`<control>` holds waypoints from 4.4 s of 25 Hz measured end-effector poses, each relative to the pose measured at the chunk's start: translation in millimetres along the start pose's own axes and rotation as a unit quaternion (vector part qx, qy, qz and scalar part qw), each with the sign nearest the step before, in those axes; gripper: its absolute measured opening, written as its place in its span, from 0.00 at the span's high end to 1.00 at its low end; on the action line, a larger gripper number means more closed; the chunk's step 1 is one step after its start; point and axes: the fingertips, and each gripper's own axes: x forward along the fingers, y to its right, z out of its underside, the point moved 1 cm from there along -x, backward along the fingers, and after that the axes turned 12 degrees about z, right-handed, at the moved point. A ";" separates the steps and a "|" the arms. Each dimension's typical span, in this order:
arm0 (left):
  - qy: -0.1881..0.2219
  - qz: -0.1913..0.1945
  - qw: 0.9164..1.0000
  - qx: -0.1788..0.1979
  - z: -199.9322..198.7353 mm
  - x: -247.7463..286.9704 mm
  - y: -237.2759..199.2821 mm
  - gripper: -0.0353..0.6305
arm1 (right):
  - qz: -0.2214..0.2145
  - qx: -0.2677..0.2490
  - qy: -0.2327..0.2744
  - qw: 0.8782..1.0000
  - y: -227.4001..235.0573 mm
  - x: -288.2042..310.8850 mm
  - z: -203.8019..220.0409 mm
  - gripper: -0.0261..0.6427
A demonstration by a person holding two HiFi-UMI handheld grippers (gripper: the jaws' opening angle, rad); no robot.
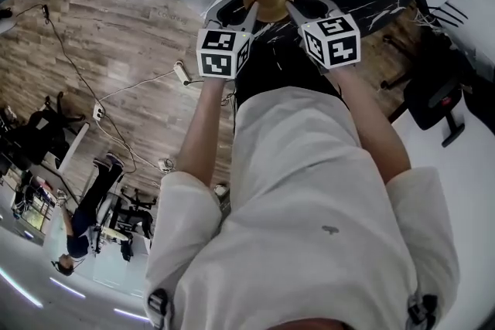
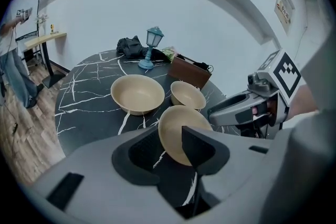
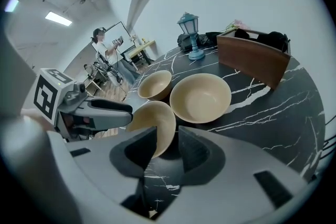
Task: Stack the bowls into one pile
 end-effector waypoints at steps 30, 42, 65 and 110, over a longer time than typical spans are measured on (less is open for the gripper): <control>0.005 0.022 0.999 -0.032 11.0 9.5 -13.2 0.88 | 0.029 0.024 -0.007 0.999 2.1 15.6 6.7 0.91; 0.012 0.027 0.998 -0.049 7.2 0.3 -1.3 0.89 | 0.041 0.032 0.000 0.999 1.9 1.5 4.1 0.93; 0.021 0.067 0.998 0.000 -78.1 -13.2 -17.8 0.89 | 0.075 0.101 0.057 0.990 6.2 -17.9 -74.4 0.94; -0.054 0.087 0.994 0.028 -80.0 -9.1 -103.2 0.89 | 0.115 0.110 0.017 0.987 -30.9 54.9 -109.8 0.92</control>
